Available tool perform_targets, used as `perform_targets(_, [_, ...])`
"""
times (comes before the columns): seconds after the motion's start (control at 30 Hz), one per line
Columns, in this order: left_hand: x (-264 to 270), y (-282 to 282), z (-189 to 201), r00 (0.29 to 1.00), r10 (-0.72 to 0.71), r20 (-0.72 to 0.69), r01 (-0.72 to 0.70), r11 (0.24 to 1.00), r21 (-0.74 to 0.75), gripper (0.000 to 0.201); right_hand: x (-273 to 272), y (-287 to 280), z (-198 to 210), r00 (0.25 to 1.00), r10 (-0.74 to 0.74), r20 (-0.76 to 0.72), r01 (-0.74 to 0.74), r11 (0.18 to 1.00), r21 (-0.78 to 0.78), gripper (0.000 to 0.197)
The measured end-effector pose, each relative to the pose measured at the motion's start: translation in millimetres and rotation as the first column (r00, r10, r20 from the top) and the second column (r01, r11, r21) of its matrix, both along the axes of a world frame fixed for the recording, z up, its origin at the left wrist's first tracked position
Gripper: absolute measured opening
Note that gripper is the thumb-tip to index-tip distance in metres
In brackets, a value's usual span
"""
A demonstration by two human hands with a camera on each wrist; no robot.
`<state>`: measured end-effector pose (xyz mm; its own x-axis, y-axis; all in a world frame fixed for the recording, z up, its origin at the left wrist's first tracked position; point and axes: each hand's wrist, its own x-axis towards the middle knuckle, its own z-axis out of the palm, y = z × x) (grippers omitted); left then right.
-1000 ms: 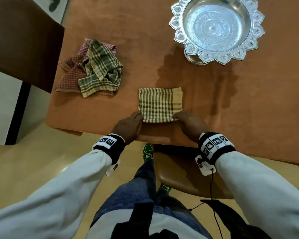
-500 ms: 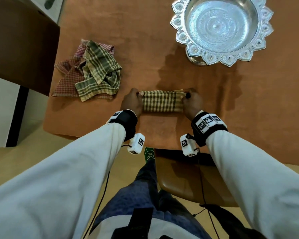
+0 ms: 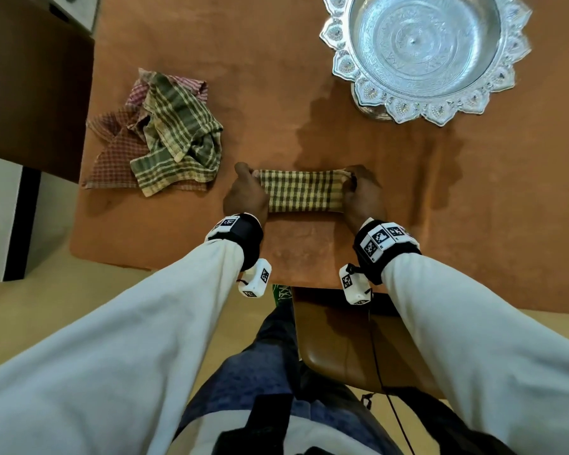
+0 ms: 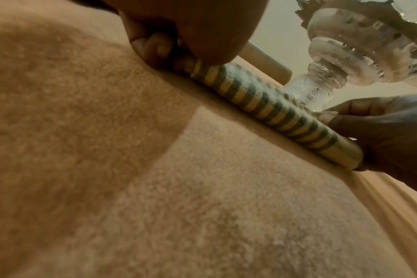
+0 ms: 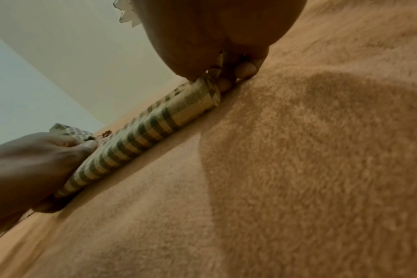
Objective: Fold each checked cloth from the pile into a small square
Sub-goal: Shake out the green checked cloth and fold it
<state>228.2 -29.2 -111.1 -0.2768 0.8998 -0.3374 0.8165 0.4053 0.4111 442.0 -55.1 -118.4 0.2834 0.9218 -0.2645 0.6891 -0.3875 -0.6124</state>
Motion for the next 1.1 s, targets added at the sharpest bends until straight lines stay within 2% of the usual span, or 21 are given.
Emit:
perform_targets(0.07, [-3,-6,1,1.000,0.020,-0.004,-0.020,0.997,0.080,0.030,1,0,3,1.000,-0.018,0.005,0.018,1.000,0.005,0.037])
perform_targets(0.1, [-3,-10,1,0.999,-0.046,-0.026,0.050,0.981,0.186,0.034,0,-1,6,0.999,-0.013,0.035,0.013,1.000,0.011,0.041])
perform_targets(0.13, [-1,-11,-3,0.980,-0.180,-0.079,0.196,0.935,0.294,0.039,-2,-3,9,0.995,0.018,0.101,-0.021,0.999,0.027,0.046])
perform_targets(0.17, [2,-13,-7,0.926,-0.343,-0.158,0.377,0.854,0.359,0.043,-7,-5,13,0.979,0.075,0.188,-0.086,0.995,0.053,0.050])
perform_targets(0.2, [6,-14,-13,0.830,-0.502,-0.243,0.557,0.746,0.364,0.047,-13,-8,17,0.952,0.152,0.265,-0.179,0.980,0.081,0.051])
perform_targets(0.27, [10,-14,-25,0.612,-0.709,-0.350,0.791,0.550,0.268,0.052,-28,-12,19,0.856,0.395,0.333,-0.432,0.901,0.044,0.055])
perform_targets(0.3, [10,-15,-31,0.554,-0.746,-0.369,0.832,0.506,0.226,0.054,-36,-13,16,0.783,0.528,0.329,-0.549,0.835,-0.033,0.057])
perform_targets(0.33, [8,-16,-35,0.541,-0.750,-0.379,0.840,0.504,0.202,0.055,-40,-14,10,0.706,0.632,0.319,-0.630,0.767,-0.124,0.060])
perform_targets(0.4, [0,-22,-40,0.574,-0.720,-0.390,0.813,0.559,0.164,0.056,-36,-13,-5,0.596,0.725,0.344,-0.695,0.681,-0.231,0.065])
perform_targets(0.5, [-8,-34,-40,0.639,-0.658,-0.397,0.752,0.644,0.142,0.066,-16,-8,-15,0.490,0.765,0.418,-0.729,0.622,-0.285,0.079])
perform_targets(0.57, [-13,-41,-38,0.674,-0.623,-0.396,0.712,0.691,0.126,0.071,-3,-1,-18,0.437,0.785,0.438,-0.752,0.586,-0.300,0.088])
perform_targets(0.63, [-14,-46,-37,0.688,-0.608,-0.396,0.694,0.711,0.114,0.073,2,2,-16,0.418,0.804,0.424,-0.757,0.566,-0.327,0.093])
perform_targets(0.7, [-12,-46,-35,0.698,-0.613,-0.371,0.681,0.729,0.076,0.075,0,3,-11,0.440,0.805,0.398,-0.729,0.579,-0.365,0.096])
perform_targets(0.77, [-6,-44,-29,0.727,-0.594,-0.345,0.647,0.761,0.054,0.076,-7,0,-6,0.482,0.771,0.417,-0.695,0.626,-0.354,0.096])
perform_targets(0.9, [0,-19,-12,0.778,-0.582,-0.237,0.605,0.796,0.029,0.061,-15,7,13,0.607,0.724,0.328,-0.632,0.690,-0.353,0.066])
perform_targets(0.97, [-8,-6,-3,0.800,-0.550,-0.240,0.575,0.817,0.043,0.052,-9,14,20,0.638,0.699,0.324,-0.639,0.715,-0.284,0.064])
perform_targets(1.03, [-15,3,1,0.884,-0.430,-0.184,0.441,0.897,0.024,0.053,-1,26,23,0.676,0.659,0.331,-0.596,0.752,-0.280,0.059])
perform_targets(1.1, [-13,6,6,0.962,-0.265,-0.072,0.262,0.964,-0.051,0.060,4,35,22,0.725,0.625,0.290,-0.549,0.778,-0.306,0.046])
